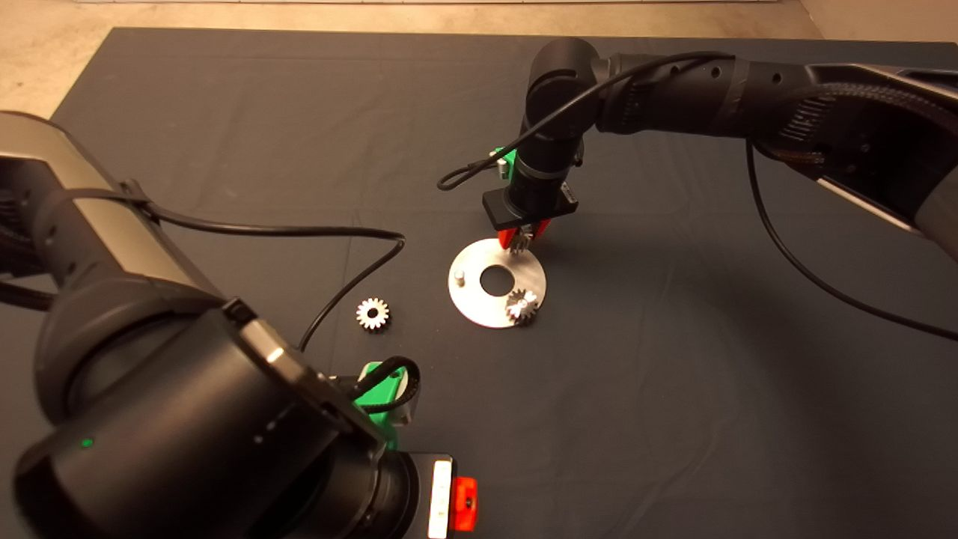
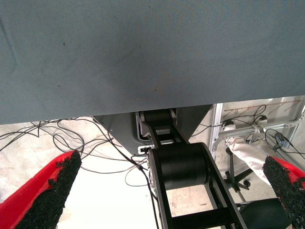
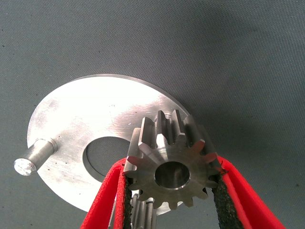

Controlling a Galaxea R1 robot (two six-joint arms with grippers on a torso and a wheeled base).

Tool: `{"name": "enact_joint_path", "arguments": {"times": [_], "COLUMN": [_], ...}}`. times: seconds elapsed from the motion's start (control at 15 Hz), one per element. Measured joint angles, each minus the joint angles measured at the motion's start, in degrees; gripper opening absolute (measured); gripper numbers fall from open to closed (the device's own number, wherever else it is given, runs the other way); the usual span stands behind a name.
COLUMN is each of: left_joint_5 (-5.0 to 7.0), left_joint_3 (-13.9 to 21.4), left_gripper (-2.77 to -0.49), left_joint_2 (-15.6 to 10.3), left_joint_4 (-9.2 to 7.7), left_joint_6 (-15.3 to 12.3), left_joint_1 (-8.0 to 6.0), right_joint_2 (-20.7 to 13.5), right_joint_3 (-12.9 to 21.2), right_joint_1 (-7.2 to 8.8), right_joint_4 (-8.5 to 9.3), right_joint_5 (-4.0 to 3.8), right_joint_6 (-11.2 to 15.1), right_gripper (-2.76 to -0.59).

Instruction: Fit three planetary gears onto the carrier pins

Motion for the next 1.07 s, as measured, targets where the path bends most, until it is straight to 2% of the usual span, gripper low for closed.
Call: {"name": "enact_joint_path", "arguments": {"times": [1.07], "left_joint_5": [0.00], "left_joint_3": [0.0], "left_gripper": [-0.49], "left_joint_2": [0.0], "left_joint_4": [0.00], "left_joint_6": [0.0], "left_joint_1": [0.00], "right_joint_2": [0.0], "right_joint_3": [0.7], "right_joint_1": [-0.02], "right_joint_4": [-0.07], "right_joint_5": [-0.23], "right_joint_6": [0.0], "right_gripper": [-2.41]}}
